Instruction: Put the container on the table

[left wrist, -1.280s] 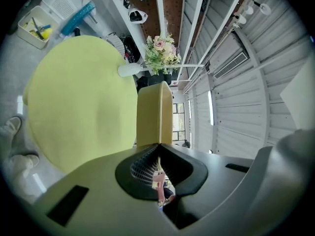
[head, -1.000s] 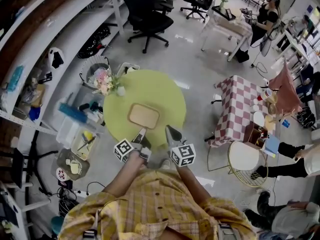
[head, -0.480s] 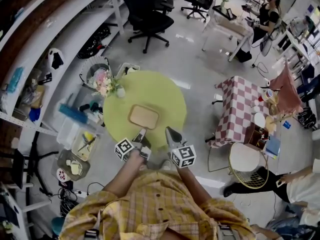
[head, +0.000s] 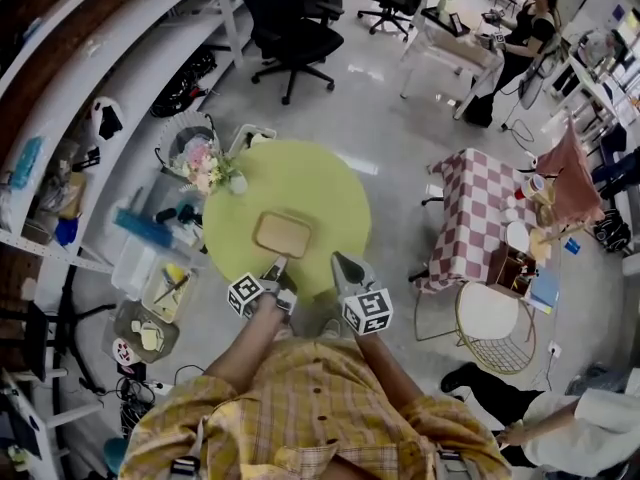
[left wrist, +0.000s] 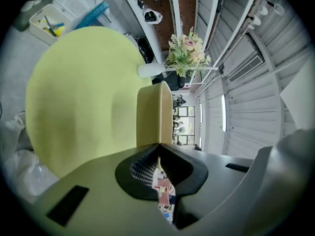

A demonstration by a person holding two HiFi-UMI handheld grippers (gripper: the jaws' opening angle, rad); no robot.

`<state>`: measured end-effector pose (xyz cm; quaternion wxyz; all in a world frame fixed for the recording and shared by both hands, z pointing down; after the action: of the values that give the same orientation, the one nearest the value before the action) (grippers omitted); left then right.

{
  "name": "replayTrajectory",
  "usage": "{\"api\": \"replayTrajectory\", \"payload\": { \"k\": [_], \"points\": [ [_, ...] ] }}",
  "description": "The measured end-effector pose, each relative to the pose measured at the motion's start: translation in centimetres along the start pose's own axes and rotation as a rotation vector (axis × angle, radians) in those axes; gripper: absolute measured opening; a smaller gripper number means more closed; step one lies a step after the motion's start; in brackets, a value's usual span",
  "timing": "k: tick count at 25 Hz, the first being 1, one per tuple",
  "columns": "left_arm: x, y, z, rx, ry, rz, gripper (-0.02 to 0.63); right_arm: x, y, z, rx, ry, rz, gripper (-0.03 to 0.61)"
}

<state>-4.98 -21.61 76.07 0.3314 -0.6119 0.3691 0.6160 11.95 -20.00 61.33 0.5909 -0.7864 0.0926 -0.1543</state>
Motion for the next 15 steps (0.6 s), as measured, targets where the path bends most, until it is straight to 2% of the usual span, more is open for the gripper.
{"api": "replayTrajectory", "payload": {
  "k": [4, 15],
  "points": [
    [-1.0, 0.4, -0.4, 0.023, -0.009, 0.037, 0.018, -0.1, -0.1, -0.2, -0.005, 0.004, 0.005, -0.002],
    [-3.5, 0.6, -1.2, -0.015, 0.035, -0.008, 0.018, -0.1, -0.7, -0.4, -0.032, 0.010, 0.005, -0.002]
  ]
}}
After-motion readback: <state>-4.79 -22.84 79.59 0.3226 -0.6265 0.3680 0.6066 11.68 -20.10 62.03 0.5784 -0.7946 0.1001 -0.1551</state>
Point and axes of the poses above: the fingertips, and each gripper's own axes: z backward along the fingers, x to its right, y out of its top, the point moved 3 cm from there along z, backward along the fingers, and after that the axes turned 13 degrees about -y, right-handed, at the moved point
